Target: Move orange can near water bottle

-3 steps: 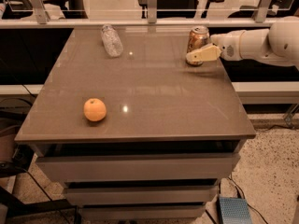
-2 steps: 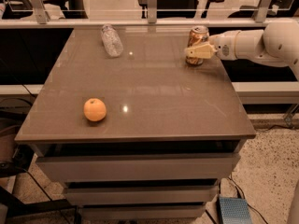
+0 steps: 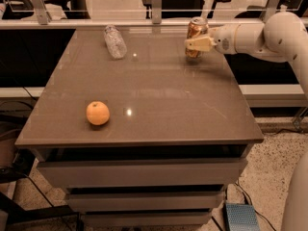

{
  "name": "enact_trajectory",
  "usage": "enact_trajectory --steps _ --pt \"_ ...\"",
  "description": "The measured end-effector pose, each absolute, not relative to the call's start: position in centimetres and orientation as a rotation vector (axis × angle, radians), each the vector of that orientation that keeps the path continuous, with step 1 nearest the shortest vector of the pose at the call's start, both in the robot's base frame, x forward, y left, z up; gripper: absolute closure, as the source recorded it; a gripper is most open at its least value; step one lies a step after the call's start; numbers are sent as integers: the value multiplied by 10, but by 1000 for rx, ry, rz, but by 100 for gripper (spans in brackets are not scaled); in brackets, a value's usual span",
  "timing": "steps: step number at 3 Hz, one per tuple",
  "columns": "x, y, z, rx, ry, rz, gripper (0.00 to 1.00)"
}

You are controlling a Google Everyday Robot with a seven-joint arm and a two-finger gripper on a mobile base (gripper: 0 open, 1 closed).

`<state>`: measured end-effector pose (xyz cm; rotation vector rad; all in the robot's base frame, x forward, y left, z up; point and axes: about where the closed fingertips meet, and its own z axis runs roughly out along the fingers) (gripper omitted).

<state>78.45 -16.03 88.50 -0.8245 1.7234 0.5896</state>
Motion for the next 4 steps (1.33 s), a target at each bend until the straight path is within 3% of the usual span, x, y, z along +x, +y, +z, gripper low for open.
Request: enact_trajectory --steps 1,4 --pt "787 -149 919 -857 1695 558 100" --pt "804 -125 911 -826 1669 587 100"
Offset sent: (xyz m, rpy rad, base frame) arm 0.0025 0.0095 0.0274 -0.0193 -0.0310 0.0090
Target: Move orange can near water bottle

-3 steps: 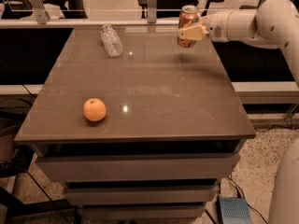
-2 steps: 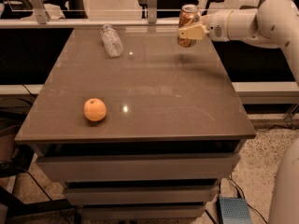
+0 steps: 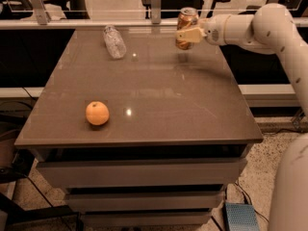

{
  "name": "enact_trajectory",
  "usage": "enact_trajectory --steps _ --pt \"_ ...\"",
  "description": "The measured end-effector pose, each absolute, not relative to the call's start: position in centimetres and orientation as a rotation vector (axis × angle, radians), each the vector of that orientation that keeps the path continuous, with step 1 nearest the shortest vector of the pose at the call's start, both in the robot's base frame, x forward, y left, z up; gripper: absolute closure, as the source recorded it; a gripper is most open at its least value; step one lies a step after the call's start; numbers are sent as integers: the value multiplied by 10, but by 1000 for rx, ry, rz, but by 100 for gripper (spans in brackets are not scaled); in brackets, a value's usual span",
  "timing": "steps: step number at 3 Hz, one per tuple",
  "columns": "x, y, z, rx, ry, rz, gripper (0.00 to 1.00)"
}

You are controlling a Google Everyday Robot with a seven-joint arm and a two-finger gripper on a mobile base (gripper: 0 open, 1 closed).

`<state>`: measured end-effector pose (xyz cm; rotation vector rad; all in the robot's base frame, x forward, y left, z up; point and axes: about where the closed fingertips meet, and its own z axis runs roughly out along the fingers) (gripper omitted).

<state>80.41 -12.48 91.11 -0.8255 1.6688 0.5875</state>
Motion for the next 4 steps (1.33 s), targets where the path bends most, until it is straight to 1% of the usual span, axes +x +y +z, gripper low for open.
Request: enact_trajectory --steps 2,4 --pt "861 -43 894 -860 1642 560 100" --pt "873 -7 873 -883 1676 583 100"
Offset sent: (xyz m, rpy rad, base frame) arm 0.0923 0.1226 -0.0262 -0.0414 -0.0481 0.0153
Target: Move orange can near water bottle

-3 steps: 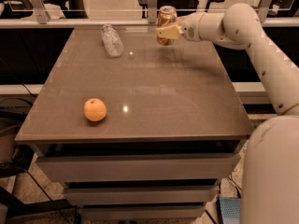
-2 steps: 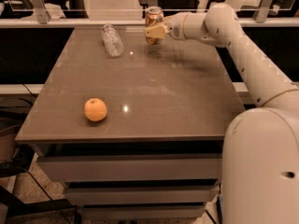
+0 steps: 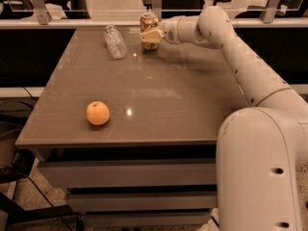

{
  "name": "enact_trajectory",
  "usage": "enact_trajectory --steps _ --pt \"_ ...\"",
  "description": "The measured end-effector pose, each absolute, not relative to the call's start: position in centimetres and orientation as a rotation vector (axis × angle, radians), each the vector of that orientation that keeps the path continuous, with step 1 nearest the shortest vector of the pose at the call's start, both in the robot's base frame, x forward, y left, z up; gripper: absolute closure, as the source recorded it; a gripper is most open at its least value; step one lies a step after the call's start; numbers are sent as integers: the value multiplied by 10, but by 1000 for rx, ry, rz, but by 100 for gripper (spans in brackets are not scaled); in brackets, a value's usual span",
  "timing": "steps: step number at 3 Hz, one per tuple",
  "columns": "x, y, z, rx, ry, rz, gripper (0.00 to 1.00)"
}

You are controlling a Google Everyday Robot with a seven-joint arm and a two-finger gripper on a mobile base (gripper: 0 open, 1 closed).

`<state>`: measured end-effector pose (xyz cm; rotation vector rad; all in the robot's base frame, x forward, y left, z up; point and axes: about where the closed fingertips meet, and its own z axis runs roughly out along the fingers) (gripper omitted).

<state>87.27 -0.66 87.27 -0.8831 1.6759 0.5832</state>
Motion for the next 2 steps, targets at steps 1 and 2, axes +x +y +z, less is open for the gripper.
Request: enact_trajectory --steps 1,2 --pt "869 11 869 -898 1670 622 100" --pt "862 21 865 -900 1671 666 100"
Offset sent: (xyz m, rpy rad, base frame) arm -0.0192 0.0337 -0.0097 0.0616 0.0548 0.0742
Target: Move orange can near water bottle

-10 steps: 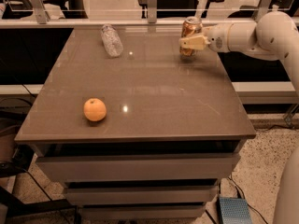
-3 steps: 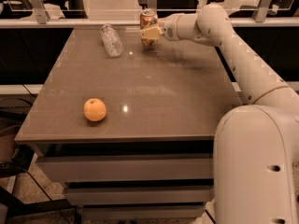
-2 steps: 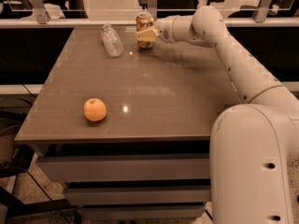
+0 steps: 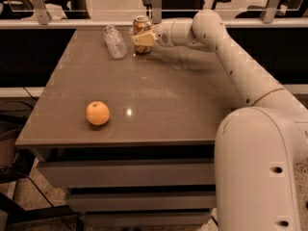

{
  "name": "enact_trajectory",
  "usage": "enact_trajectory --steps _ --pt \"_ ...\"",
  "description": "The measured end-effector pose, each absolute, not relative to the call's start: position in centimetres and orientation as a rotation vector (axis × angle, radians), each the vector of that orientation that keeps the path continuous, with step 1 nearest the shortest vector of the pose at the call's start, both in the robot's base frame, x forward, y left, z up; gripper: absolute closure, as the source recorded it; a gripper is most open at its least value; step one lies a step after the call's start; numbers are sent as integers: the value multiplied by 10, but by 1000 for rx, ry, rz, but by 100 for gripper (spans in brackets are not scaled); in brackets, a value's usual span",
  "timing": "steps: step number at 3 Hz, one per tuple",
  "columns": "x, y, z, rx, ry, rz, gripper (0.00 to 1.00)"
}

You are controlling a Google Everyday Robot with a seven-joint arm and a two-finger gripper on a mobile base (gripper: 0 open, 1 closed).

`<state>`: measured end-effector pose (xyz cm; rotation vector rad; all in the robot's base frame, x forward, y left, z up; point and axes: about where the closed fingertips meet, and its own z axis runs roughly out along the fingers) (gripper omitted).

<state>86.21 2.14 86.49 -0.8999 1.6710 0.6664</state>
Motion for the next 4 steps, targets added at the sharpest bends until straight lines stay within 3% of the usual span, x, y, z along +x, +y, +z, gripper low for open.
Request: enact_trajectory --steps 1,4 --pt "858 28 861 -904 1682 691 83" --pt "853 28 859 -902 1691 727 12"
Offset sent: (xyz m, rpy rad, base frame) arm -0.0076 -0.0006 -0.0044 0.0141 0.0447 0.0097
